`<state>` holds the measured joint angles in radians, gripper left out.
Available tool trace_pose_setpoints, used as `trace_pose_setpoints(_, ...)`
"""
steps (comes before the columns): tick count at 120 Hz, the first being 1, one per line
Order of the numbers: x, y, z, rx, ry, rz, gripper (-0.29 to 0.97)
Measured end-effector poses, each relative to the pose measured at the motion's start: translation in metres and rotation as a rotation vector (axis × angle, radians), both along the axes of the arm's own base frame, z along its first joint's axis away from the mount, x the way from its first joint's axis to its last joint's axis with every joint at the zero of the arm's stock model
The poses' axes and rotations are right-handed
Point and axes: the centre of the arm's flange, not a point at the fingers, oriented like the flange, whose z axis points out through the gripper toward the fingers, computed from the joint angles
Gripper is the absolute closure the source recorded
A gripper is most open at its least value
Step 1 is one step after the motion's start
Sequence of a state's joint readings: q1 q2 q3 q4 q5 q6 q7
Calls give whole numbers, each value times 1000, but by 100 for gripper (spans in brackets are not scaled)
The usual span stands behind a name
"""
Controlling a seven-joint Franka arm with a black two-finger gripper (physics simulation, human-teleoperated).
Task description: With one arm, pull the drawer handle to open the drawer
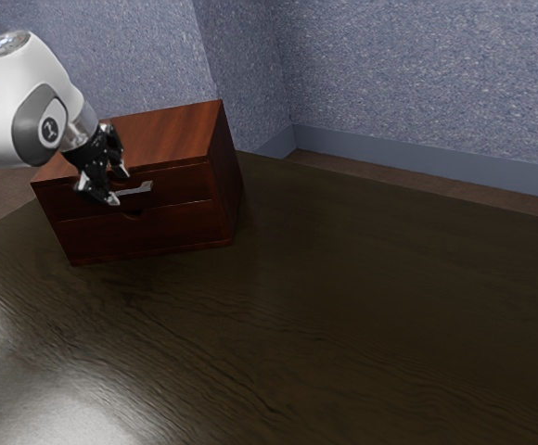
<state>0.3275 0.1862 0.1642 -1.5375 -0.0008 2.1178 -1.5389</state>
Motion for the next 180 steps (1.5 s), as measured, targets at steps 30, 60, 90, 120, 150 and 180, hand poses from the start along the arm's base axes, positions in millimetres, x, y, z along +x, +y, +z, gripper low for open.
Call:
trace_pose_setpoints(30, -1, 13, -7, -6, -6, 25, 42)
trace_pose_setpoints(60, -2, 27, -14, -6, -18, 46, 44)
trace_pose_setpoints(90, 3, 28, -21, -12, -28, 48, 46)
trace_pose_setpoints(120, 6, 30, -28, -16, -23, 52, 49)
trace_pose_setpoints(150, 6, 30, -28, -17, -25, 52, 67)
trace_pose_setpoints(180, 5, 28, -28, -23, -21, 51, 75)
